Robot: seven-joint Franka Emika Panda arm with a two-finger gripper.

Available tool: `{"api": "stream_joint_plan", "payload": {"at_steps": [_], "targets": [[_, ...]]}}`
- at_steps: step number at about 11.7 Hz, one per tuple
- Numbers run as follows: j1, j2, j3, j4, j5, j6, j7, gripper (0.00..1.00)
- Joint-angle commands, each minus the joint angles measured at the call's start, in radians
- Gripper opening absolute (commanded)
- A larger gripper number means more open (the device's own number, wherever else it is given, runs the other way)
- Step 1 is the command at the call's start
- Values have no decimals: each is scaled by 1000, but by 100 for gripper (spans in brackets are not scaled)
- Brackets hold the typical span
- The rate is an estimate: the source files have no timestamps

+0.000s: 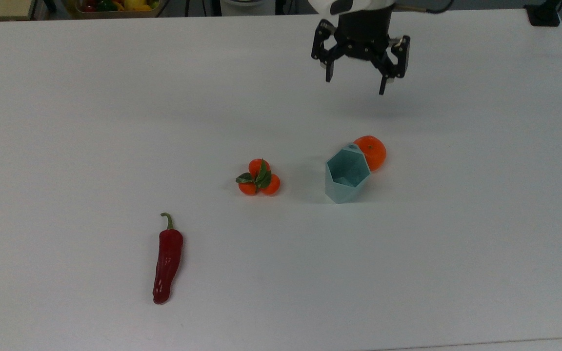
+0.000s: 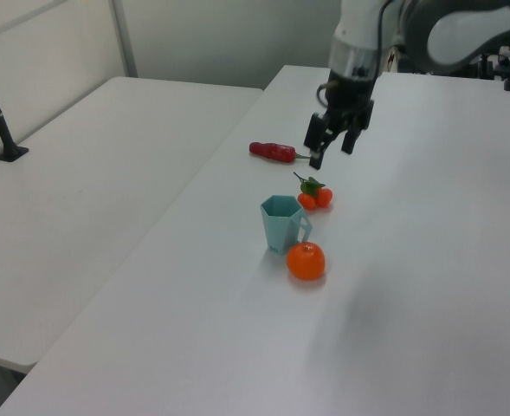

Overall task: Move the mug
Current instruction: 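Move the open gripper down over the teal hexagonal mug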

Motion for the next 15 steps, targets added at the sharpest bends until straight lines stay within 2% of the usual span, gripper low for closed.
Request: {"api": "stream_joint_plan", "payload": {"at_steps": [1, 3, 6, 9, 10, 11, 12, 13, 15], "targets": [[15, 68, -6, -7, -58, 123, 93, 99], [27, 109, -6, -22, -125, 175, 131, 99], [34, 192, -6, -24, -187, 238, 139, 99], [34, 232, -6, -24, -218, 277, 138, 97], [34, 246, -6, -24, -231, 281, 138, 93], [34, 255, -6, -23, -236, 283, 138, 85], [34, 255, -6, -24, -239, 282, 136, 71], [34, 255, -6, -26, -242, 281, 133, 51], [32, 255, -6, -26, -242, 281, 132, 25]]}}
